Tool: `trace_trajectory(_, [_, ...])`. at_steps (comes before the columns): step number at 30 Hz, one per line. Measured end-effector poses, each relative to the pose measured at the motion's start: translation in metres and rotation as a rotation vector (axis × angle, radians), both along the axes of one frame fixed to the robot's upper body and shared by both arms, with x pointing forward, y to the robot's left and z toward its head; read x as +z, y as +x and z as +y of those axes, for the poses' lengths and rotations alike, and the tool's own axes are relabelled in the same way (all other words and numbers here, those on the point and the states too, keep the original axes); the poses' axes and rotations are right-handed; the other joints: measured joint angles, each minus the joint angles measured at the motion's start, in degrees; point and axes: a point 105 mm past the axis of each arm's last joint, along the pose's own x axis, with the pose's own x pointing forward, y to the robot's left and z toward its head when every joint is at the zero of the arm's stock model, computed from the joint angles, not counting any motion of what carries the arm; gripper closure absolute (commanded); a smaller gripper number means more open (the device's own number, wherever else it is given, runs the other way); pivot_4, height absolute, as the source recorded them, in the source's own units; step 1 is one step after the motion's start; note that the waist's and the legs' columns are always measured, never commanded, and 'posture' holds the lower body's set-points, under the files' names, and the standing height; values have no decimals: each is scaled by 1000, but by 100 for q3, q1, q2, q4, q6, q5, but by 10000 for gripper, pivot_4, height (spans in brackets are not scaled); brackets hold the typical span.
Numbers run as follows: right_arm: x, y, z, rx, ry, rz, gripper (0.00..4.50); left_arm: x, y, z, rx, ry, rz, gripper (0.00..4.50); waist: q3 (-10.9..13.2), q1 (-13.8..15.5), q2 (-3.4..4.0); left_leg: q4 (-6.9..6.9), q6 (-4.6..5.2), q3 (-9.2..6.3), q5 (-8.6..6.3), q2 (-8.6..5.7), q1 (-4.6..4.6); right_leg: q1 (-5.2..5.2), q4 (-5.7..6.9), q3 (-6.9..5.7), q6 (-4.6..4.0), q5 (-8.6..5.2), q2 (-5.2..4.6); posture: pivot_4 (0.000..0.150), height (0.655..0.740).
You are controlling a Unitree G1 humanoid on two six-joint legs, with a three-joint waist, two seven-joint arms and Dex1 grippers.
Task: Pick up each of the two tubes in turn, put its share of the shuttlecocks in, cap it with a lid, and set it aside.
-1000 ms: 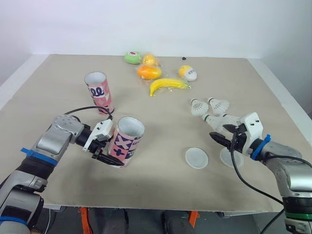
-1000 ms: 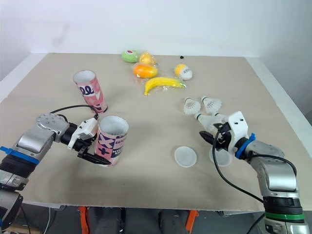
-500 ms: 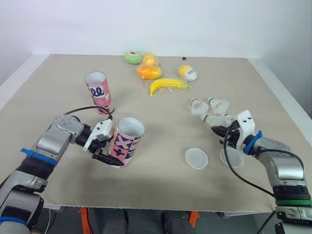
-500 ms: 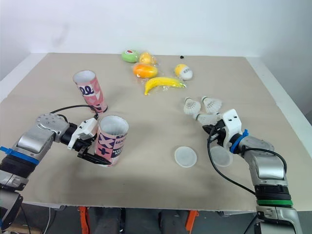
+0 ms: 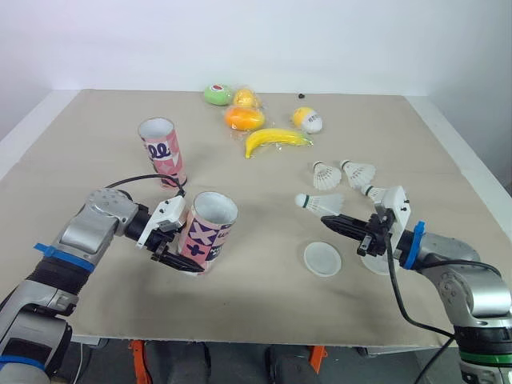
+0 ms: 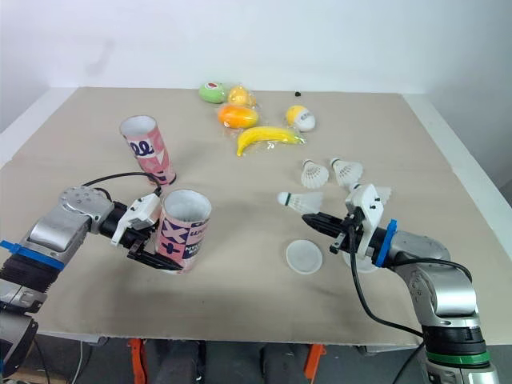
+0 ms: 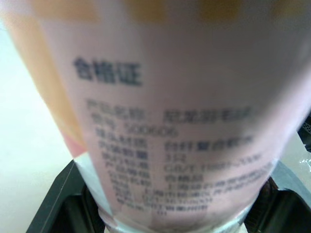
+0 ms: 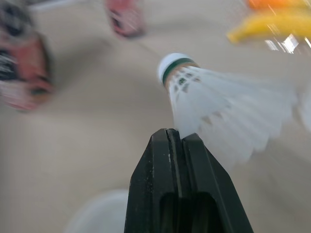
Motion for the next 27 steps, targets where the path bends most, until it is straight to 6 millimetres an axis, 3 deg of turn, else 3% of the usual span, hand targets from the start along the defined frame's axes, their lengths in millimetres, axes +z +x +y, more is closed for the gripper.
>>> trace_trajectory(3, [27,-1,18,92,-87,-113,44381,0,1,-1,0,-3,0,15883,1,-1,1,2,0,0,0,1,1,-1,0,-1,-10,-4,0,1500,7400])
trace_trajectory(5, [56,-3,36,191,-166,-226,44381,0,2,-1,-1,-4,-2,15883,2,4,3,1,-1,3,1,1,0,-6,1,1,-10,-3,0,1500,7400])
trace_trajectory(8, [85,-17,60,345,-272,-357,44381,2,3,-2,-2,-4,-6,15883,2,7,2,-8,-1,2,0,2,-2,-9,1,-2,-3,-8,0,1500,7400])
trace_trajectory(12, [81,-27,79,501,-385,-378,44381,3,4,-2,-2,-6,-10,15883,2,27,1,-10,-7,-2,-14,0,-12,-10,1,-8,-14,-24,-2,1500,7400])
trace_trajectory(16, [68,-21,87,573,-505,-362,44381,3,6,-2,0,-7,-14,15883,3,21,2,-8,-7,-2,-17,1,-15,-16,2,-9,-22,-22,-2,1500,7400])
trace_trajectory(27, [81,-8,113,664,-579,-445,44381,2,6,-6,-11,-19,-15,15883,3,20,2,-2,-9,-3,-16,1,-12,-18,21,-11,-14,-30,-1,1500,7400])
